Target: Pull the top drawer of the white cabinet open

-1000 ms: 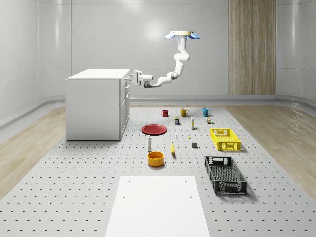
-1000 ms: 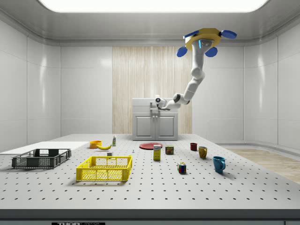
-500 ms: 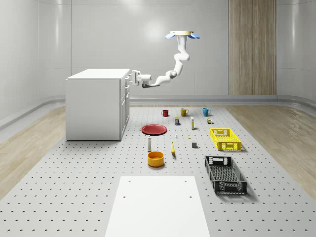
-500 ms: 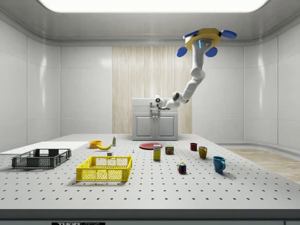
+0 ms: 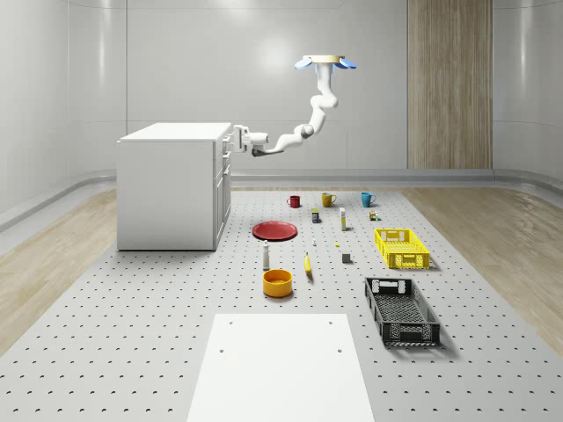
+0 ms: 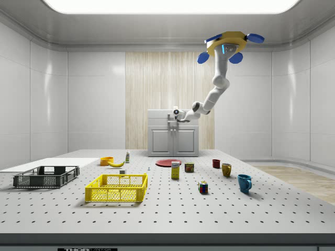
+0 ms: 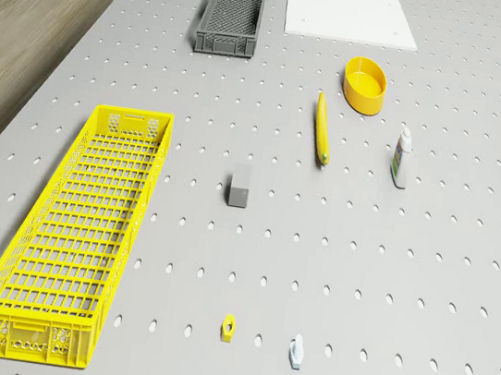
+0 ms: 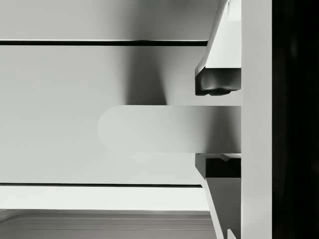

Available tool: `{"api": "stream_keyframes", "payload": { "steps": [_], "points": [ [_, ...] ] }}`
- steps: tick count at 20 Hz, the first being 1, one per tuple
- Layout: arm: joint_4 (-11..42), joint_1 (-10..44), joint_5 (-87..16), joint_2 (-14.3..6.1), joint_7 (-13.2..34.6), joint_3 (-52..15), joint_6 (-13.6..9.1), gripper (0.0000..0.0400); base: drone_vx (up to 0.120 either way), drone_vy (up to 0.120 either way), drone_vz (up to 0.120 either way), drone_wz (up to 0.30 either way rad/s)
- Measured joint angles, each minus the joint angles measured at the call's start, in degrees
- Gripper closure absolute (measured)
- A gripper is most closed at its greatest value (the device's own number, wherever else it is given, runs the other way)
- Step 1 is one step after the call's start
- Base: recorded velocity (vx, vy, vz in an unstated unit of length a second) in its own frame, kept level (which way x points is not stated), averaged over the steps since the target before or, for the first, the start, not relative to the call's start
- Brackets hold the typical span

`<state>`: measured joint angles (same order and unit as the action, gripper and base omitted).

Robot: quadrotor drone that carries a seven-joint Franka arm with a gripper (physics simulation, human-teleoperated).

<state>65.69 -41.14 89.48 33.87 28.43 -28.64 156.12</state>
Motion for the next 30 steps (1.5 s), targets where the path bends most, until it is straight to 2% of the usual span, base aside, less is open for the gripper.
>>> {"api": "stream_keyframes", "payload": {
  "steps": [1,2,4,8,9,10,12,13,14,15,16,17,18,21,24,26,30],
  "points": [
    [-0.1,-0.1,-0.6,0.0,1.9,0.1,0.0,0.0245,0.000,0.000,0.000,0.000],
    [-0.9,-0.6,-3.1,0.1,3.5,0.9,-0.2,0.0211,0.000,0.000,0.000,0.000],
    [-1.2,-0.5,-2.9,0.6,1.7,0.4,0.0,0.0235,0.000,0.000,0.000,0.000],
    [-2.5,-0.9,-3.1,1.7,-0.2,-0.1,0.6,0.0248,0.000,0.000,0.000,0.000],
    [-2.6,-0.8,-2.4,2.0,-2.4,-0.5,0.8,0.0256,0.000,0.000,0.000,0.000],
    [-2.8,-1.0,-2.0,2.3,-2.8,-0.6,1.0,0.0264,0.000,0.000,0.000,0.000],
    [-5.1,-2.2,-3.9,3.7,-0.4,-0.1,1.4,0.0273,0.000,0.000,0.000,0.000],
    [-5.9,-2.6,-3.8,4.5,-1.3,-0.2,1.6,0.0274,0.000,0.000,0.000,0.000],
    [-7.5,-3.3,-5.3,5.4,2.0,0.5,1.6,0.0259,0.000,0.000,0.000,0.000],
    [-9.9,-4.5,-7.1,6.2,7.7,2.5,0.7,0.0192,0.000,0.000,0.000,0.000],
    [-12.5,-5.8,-6.6,6.9,9.7,5.9,-2.1,0.0123,0.000,0.000,0.000,0.000],
    [-14.1,-7.0,-4.0,8.0,8.1,8.8,-3.3,0.0142,0.000,0.000,0.000,0.000],
    [-16.0,-8.9,-3.1,8.3,12.9,13.1,-4.8,0.0078,0.000,0.040,0.000,0.000],
    [-17.2,-10.9,-4.4,9.2,12.9,14.2,-3.5,0.0132,0.000,0.120,0.000,0.000],
    [-17.9,-11.6,-6.1,10.1,13.4,13.3,-2.2,0.0180,0.000,0.000,0.000,0.000],
    [-16.5,-11.1,-6.0,9.3,13.1,12.1,-1.6,0.0201,0.000,0.000,0.000,0.000],
    [-10.5,-8.3,-3.5,5.8,8.8,8.9,-0.9,0.0226,0.000,0.000,0.000,0.000]
  ]
}}
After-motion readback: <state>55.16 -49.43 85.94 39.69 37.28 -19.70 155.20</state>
